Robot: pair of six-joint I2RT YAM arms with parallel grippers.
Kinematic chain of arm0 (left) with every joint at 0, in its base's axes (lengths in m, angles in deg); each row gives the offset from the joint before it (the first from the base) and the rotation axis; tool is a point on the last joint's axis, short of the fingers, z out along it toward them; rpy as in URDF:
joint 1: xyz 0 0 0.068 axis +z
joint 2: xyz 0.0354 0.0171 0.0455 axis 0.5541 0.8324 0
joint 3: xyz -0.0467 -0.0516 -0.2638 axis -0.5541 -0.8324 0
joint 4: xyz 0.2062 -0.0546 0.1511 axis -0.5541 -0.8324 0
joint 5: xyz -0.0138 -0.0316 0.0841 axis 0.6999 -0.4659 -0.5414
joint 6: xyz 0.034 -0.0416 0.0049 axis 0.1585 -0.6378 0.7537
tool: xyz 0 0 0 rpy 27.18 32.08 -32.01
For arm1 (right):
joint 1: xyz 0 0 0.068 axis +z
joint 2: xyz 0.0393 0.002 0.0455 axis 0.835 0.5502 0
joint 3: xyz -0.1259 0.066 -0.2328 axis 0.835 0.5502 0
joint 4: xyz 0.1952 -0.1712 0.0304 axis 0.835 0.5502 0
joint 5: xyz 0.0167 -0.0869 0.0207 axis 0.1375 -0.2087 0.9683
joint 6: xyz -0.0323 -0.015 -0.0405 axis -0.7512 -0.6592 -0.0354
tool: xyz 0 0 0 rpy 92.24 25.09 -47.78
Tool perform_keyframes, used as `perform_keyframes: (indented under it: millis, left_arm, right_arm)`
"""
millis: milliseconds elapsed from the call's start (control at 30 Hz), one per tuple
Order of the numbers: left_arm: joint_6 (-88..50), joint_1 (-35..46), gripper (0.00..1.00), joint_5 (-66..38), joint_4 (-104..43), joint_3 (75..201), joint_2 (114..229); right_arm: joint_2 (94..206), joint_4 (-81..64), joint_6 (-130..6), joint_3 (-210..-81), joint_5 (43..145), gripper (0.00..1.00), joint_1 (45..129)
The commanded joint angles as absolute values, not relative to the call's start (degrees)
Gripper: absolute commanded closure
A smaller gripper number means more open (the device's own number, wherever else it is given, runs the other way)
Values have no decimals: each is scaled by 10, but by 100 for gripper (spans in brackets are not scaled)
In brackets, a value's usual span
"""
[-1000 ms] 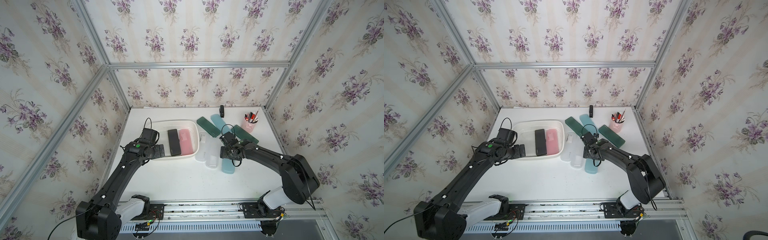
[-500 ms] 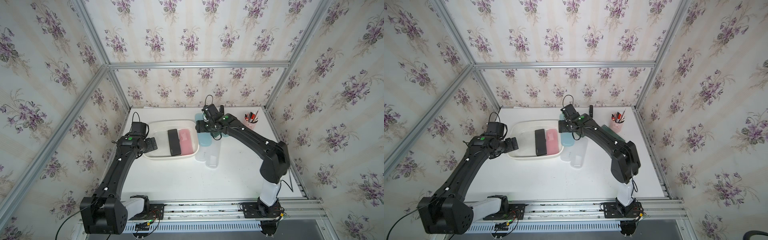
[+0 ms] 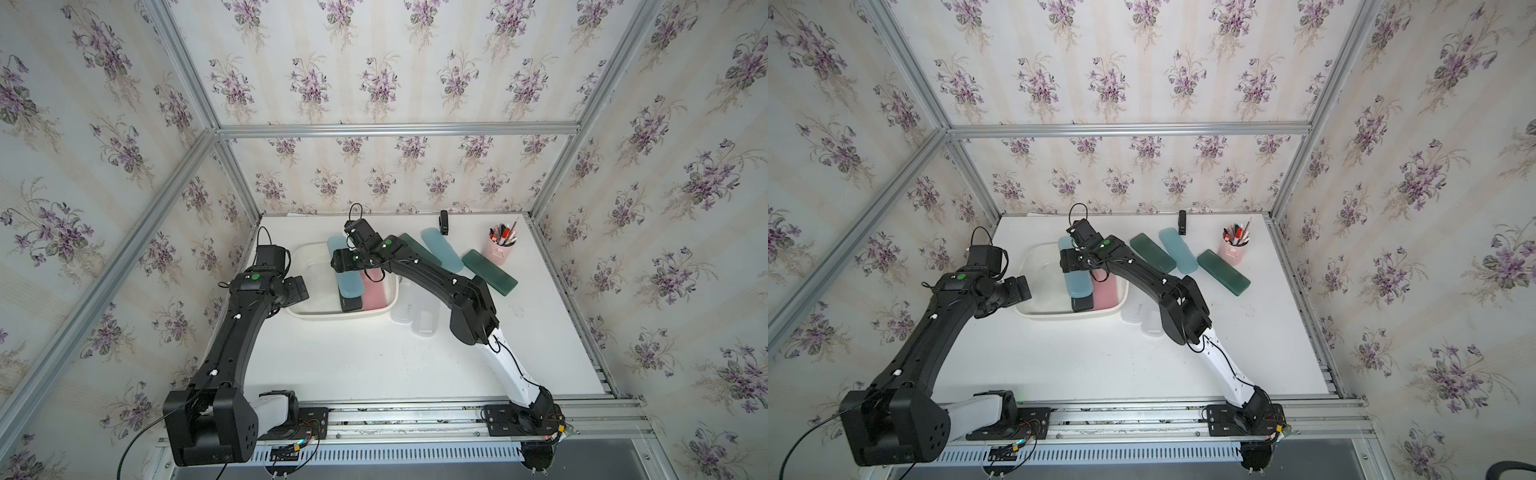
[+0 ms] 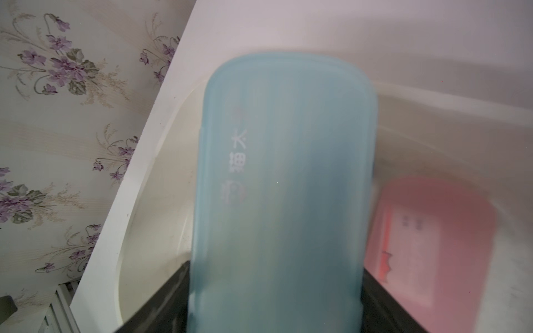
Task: Put the pencil case into the storage box
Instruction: Place the pencil case at the storage box.
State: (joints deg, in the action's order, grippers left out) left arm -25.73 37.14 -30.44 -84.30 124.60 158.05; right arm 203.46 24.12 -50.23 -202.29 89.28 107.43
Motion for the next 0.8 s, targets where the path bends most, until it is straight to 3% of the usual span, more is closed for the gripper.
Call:
perform_keyframes:
  millis: [0, 300, 767]
  left_arm:
    - [-256, 376, 1, -304, -835, 1244, 1574]
    - [-244, 385, 1, -288, -828, 1233, 1570]
    - [-241, 387, 1, -269, -819, 1229, 1575]
  right_arm:
    - [2055, 145, -450, -2024, 923, 27, 1086]
    - [2111, 81, -387, -2025, 917, 27, 1100]
    - [2135, 114, -353, -2026, 835, 22, 1100]
